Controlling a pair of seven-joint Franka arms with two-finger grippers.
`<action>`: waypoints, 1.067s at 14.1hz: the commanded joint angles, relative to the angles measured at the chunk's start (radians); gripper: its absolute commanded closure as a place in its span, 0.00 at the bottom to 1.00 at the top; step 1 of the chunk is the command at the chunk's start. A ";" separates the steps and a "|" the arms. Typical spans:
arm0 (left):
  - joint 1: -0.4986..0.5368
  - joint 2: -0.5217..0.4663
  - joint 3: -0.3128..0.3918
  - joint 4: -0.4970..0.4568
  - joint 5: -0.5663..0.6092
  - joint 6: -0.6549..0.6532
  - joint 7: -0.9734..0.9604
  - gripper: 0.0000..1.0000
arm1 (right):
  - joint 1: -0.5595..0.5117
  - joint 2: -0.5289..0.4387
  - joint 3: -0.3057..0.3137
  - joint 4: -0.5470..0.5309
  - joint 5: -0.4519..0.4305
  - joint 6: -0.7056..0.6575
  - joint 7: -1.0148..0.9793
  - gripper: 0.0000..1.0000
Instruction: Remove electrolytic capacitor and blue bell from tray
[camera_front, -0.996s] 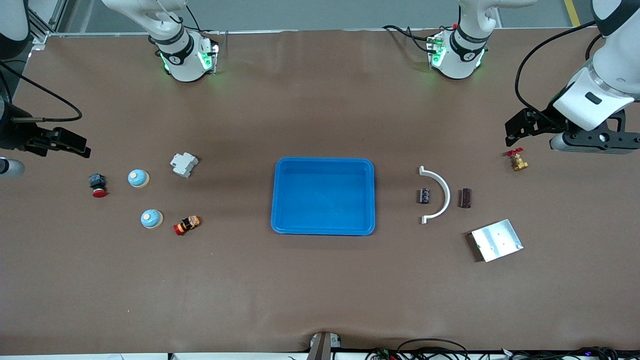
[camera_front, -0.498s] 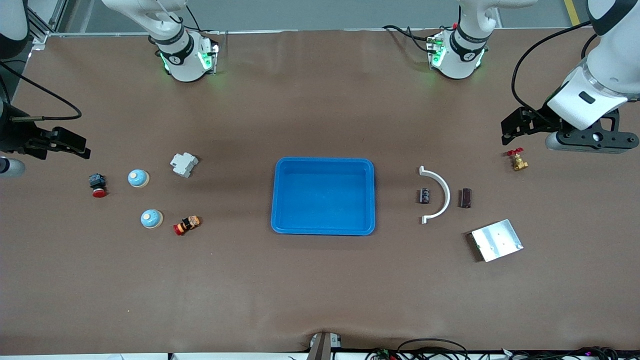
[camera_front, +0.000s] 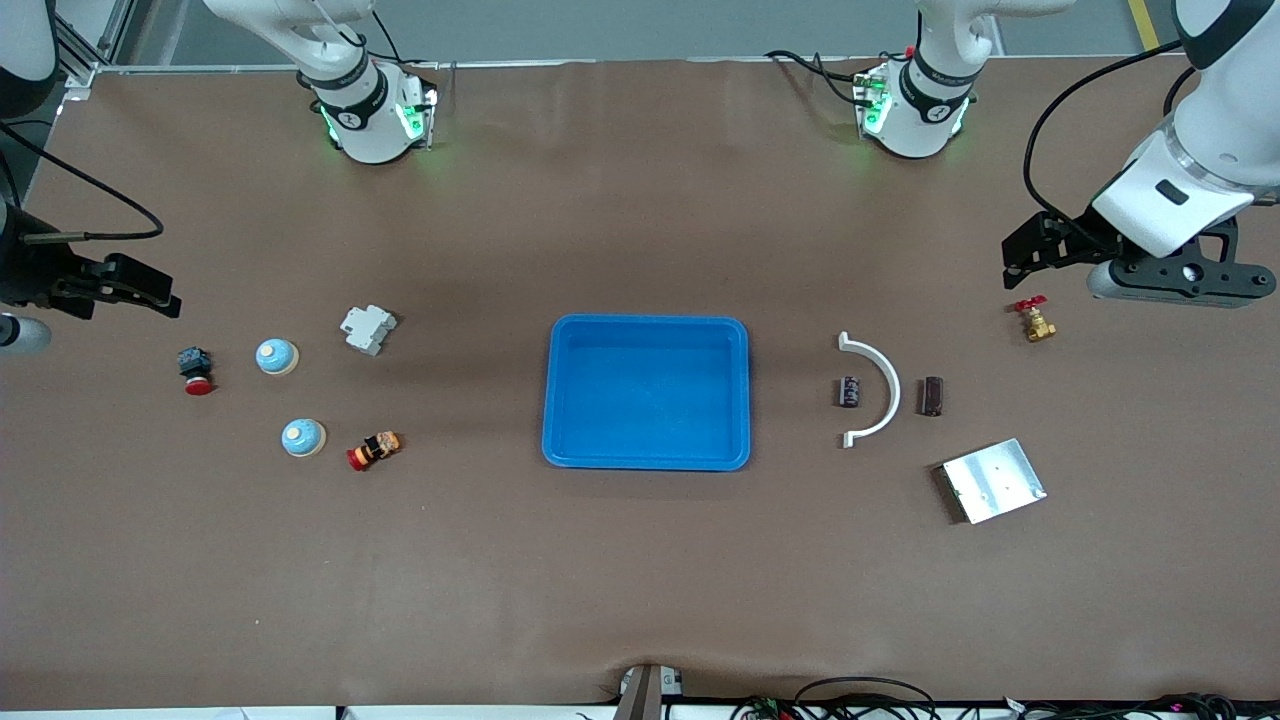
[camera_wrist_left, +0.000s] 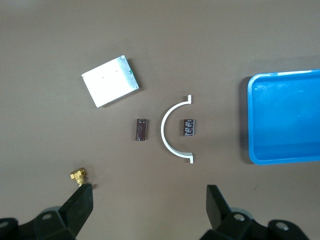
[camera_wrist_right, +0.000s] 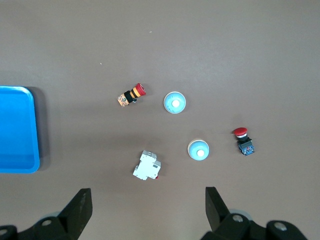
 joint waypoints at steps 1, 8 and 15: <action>-0.003 -0.018 0.002 0.017 0.014 -0.021 0.009 0.00 | -0.009 -0.012 0.005 -0.005 0.011 -0.004 -0.003 0.00; -0.009 -0.015 -0.001 0.031 0.077 -0.062 0.002 0.00 | -0.009 -0.012 0.005 -0.005 0.011 -0.007 -0.003 0.00; -0.008 -0.007 -0.018 0.031 0.076 -0.050 -0.019 0.00 | -0.011 -0.012 0.005 -0.005 0.013 -0.007 -0.003 0.00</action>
